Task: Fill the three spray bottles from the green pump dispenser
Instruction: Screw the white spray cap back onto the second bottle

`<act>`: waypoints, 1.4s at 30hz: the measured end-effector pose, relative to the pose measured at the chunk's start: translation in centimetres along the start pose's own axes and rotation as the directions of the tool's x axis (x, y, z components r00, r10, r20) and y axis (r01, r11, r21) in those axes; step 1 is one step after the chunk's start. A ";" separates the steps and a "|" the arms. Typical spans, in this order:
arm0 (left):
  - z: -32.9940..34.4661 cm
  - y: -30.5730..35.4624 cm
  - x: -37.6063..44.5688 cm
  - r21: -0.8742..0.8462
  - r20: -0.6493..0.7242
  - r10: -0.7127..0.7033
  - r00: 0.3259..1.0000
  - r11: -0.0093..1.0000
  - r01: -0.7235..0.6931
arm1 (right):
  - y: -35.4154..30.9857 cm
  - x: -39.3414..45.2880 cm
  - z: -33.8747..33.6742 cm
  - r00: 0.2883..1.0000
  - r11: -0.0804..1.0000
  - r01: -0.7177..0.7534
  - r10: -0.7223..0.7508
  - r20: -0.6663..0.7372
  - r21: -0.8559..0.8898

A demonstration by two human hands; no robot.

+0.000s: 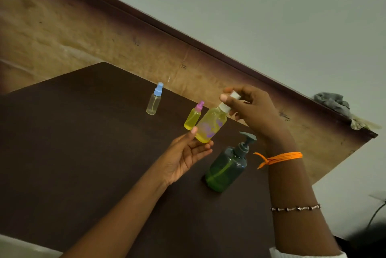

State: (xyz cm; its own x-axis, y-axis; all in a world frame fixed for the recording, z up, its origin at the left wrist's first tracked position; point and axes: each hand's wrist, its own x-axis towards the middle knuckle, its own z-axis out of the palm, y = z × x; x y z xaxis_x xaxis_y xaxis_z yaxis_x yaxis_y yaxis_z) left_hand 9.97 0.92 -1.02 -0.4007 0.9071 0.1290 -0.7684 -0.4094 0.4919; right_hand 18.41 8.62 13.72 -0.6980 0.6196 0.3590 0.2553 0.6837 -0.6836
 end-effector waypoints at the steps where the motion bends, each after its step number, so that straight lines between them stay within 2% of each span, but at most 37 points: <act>1: 0.0 0.1 0.0 -0.018 -0.009 -0.012 1.000 1.000 0.012 | 0.0 0.0 -0.1 0.996 0.995 -0.006 -0.003 0.084 0.102; 3: 0.0 0.3 0.0 -0.031 -0.025 -0.024 0.999 0.999 0.024 | 0.1 -0.1 -0.1 0.982 0.978 -0.012 -0.028 0.188 0.209; 4: -0.1 0.3 0.0 -0.025 -0.021 -0.021 1.000 0.999 0.021 | 0.2 -0.3 0.1 0.983 0.972 -0.017 -0.027 0.182 0.235; 8: -0.4 -0.1 0.1 0.080 0.005 0.065 0.998 0.995 -0.065 | 1.2 -0.3 2.1 0.997 0.995 -0.033 0.040 -0.070 0.095; 11: -0.7 -0.3 0.1 0.116 -0.019 0.121 0.992 0.986 -0.118 | 1.8 -0.3 3.4 0.979 0.988 -0.071 0.096 -0.179 0.139; 13: -0.5 0.0 -0.2 0.063 -0.002 0.092 0.996 0.994 -0.091 | 1.8 -0.5 3.3 0.986 0.981 -0.045 0.074 -0.147 0.187; 17: -0.5 0.7 -0.6 -0.070 0.012 -0.077 0.997 0.995 0.077 | 1.4 -1.0 2.3 0.985 0.923 0.004 -0.070 0.158 0.384; 18: -0.5 0.8 -0.6 -0.087 0.025 -0.095 0.995 0.991 0.097 | 1.6 -1.0 2.2 0.977 0.916 0.015 -0.098 0.187 0.401; 20: -0.7 0.9 -0.5 -0.130 0.061 -0.081 0.995 0.988 0.089 | 1.6 -1.0 2.4 0.978 0.909 0.031 -0.113 0.176 0.415; 22: -1.0 0.9 -0.4 -0.128 0.087 -0.046 0.995 0.990 0.057 | 1.6 -1.1 2.9 0.991 0.903 0.038 -0.091 0.103 0.429; 26: -1.4 0.6 -0.2 0.004 0.113 0.075 0.991 0.997 -0.076 | 2.1 -0.9 4.6 0.996 0.894 -0.008 0.046 -0.074 0.447; 29: -1.7 0.0 0.3 0.143 0.019 0.212 0.977 0.967 -0.213 | 2.6 -0.8 6.0 0.977 0.916 -0.041 0.121 -0.178 0.399; 33: -1.9 -0.3 0.6 0.428 -0.045 0.435 0.900 0.822 -0.376 | 2.8 -0.8 7.7 0.949 0.928 -0.016 0.131 -0.286 0.373; 36: -2.2 -0.2 0.7 0.581 -0.051 0.594 0.803 0.671 -0.460 | 2.6 -0.9 9.1 0.926 0.942 0.007 0.121 -0.358 0.336; 39: -2.1 0.2 0.7 0.681 -0.026 0.669 0.743 0.555 -0.477 | 2.1 -0.6 9.9 0.909 0.909 -0.034 0.201 -0.365 0.416; 42: -2.1 0.8 0.3 0.702 -0.076 0.635 0.769 0.581 -0.411 | 2.2 0.1 10.1 0.942 0.884 -0.037 0.187 -0.279 0.466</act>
State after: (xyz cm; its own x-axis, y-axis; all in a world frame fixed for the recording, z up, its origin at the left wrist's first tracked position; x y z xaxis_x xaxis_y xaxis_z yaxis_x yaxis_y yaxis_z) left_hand 8.22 0.65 -2.43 -0.8338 0.4301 0.3461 0.0684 -0.5417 0.8378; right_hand 12.15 6.36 5.83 -0.4228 0.8190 0.3878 -0.0602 0.4016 -0.9138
